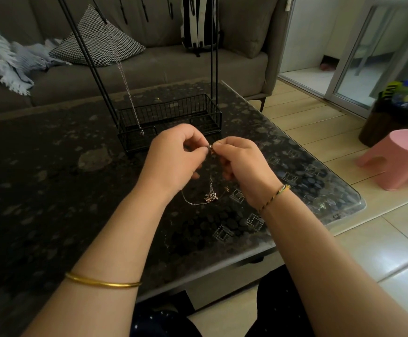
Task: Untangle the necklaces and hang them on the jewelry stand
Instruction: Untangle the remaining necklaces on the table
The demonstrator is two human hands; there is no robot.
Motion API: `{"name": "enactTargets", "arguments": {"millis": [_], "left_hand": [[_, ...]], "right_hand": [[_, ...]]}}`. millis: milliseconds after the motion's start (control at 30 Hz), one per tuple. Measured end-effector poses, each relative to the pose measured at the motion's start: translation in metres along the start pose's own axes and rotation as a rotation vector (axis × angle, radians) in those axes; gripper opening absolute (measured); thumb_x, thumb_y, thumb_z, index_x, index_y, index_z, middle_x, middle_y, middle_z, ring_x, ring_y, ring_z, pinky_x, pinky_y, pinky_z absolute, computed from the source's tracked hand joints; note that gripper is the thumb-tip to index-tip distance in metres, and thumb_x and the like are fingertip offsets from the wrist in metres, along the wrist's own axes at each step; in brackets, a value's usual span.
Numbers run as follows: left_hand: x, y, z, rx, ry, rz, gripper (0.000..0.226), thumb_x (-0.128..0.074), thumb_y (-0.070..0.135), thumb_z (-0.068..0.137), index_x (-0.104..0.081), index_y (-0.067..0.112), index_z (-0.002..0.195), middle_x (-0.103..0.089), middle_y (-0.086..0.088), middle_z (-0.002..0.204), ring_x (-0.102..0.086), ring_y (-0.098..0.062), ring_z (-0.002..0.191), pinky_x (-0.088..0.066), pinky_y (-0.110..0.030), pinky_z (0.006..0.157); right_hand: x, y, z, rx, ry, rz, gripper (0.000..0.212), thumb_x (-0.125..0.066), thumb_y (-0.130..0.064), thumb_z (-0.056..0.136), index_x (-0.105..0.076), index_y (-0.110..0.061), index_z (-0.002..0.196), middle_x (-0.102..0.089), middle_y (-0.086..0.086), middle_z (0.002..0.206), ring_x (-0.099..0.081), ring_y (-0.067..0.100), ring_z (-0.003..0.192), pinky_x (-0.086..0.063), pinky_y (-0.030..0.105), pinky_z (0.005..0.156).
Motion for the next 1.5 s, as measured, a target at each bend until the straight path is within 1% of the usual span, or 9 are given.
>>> {"name": "enactTargets", "arguments": {"millis": [167,333,433,567,700,933,1133,1333,1500], "left_hand": [[-0.0003,0.0022,-0.0017,-0.057,0.014,0.117,0.014,-0.063,0.008,0.088,-0.062,0.020,0.081,-0.059,0.006,0.082,-0.062,-0.009,0.067,-0.055,-0.020,0.053],[-0.0008,0.0029,-0.0010,-0.093,0.040,0.165,0.010,-0.065,0.009,0.083,-0.059,0.016,0.078,-0.057,0.004,0.086,-0.062,-0.015,0.075,-0.058,-0.041,0.066],[-0.0006,0.0019,-0.0003,-0.042,0.029,0.110,0.007,-0.063,0.006,0.085,-0.059,0.011,0.080,-0.059,-0.001,0.088,-0.064,-0.016,0.075,-0.059,-0.035,0.061],[0.0004,0.0004,0.0001,0.197,-0.040,-0.210,0.012,-0.059,0.000,0.086,-0.058,0.008,0.077,-0.064,-0.010,0.093,-0.064,-0.014,0.074,-0.059,-0.026,0.059],[0.0008,-0.0010,0.0003,0.391,-0.082,-0.391,0.013,-0.062,0.001,0.086,-0.062,0.010,0.077,-0.063,-0.006,0.083,-0.062,-0.011,0.071,-0.059,-0.028,0.060],[0.0013,-0.0009,0.0007,0.433,-0.067,-0.386,0.012,-0.063,0.005,0.085,-0.066,0.013,0.076,-0.064,-0.004,0.084,-0.062,-0.014,0.078,-0.056,-0.027,0.058],[0.0029,-0.0005,0.0011,0.460,-0.088,-0.425,0.016,-0.062,0.003,0.085,-0.063,0.013,0.072,-0.063,-0.003,0.080,-0.060,-0.011,0.072,-0.053,-0.022,0.053],[0.0016,-0.0007,0.0031,0.493,-0.057,-0.488,0.023,-0.060,0.002,0.084,-0.058,0.015,0.065,-0.058,0.000,0.071,-0.055,-0.008,0.065,-0.048,-0.017,0.046],[-0.0016,-0.0005,0.0042,0.500,0.001,-0.505,0.027,-0.059,0.003,0.084,-0.055,0.018,0.062,-0.055,0.002,0.066,-0.053,-0.007,0.062,-0.043,-0.017,0.045]], "right_hand": [[-0.0001,0.0002,0.0001,-0.050,-0.010,0.023,0.027,-0.049,-0.014,0.095,-0.056,-0.014,0.069,-0.043,-0.010,0.049,-0.038,0.004,0.044,-0.030,0.023,0.048],[0.0002,-0.0010,-0.0003,-0.067,-0.058,0.003,0.027,-0.049,-0.015,0.095,-0.057,-0.015,0.070,-0.042,-0.003,0.059,-0.037,0.008,0.050,-0.030,0.023,0.048],[0.0006,-0.0002,0.0006,-0.048,-0.066,-0.014,0.025,-0.050,-0.016,0.096,-0.058,-0.015,0.071,-0.043,-0.004,0.058,-0.037,0.006,0.048,-0.031,0.023,0.048],[0.0030,0.0003,0.0008,0.142,0.005,-0.245,0.013,-0.056,-0.014,0.092,-0.064,-0.005,0.088,-0.051,-0.005,0.064,-0.042,-0.001,0.050,-0.037,0.015,0.050],[0.0046,-0.0009,0.0001,0.234,0.035,-0.211,0.012,-0.061,-0.007,0.087,-0.066,-0.017,0.086,-0.061,-0.001,0.077,-0.050,0.002,0.063,-0.042,0.014,0.060],[0.0066,-0.0036,-0.0017,0.277,0.022,-0.248,0.008,-0.067,-0.011,0.084,-0.070,-0.018,0.083,-0.068,-0.006,0.080,-0.059,-0.002,0.071,-0.051,0.015,0.069],[0.0063,-0.0036,-0.0014,0.252,-0.016,-0.293,0.010,-0.060,-0.012,0.090,-0.069,-0.012,0.087,-0.058,-0.012,0.068,-0.051,-0.010,0.055,-0.040,0.005,0.056],[0.0015,-0.0043,-0.0022,0.205,-0.057,-0.263,0.015,-0.055,-0.015,0.094,-0.067,-0.011,0.085,-0.058,0.006,0.072,-0.049,0.011,0.063,-0.044,0.026,0.061],[-0.0003,-0.0071,-0.0031,0.216,-0.029,-0.271,0.015,-0.056,-0.014,0.093,-0.067,-0.009,0.084,-0.060,0.007,0.072,-0.052,0.014,0.064,-0.049,0.033,0.062]]}}
Point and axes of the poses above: each hand's wrist, its own z-axis towards the middle knuckle, its own x-axis out of the back of the hand, y = z × x, the point moved 1 cm from there along z, towards the middle knuckle
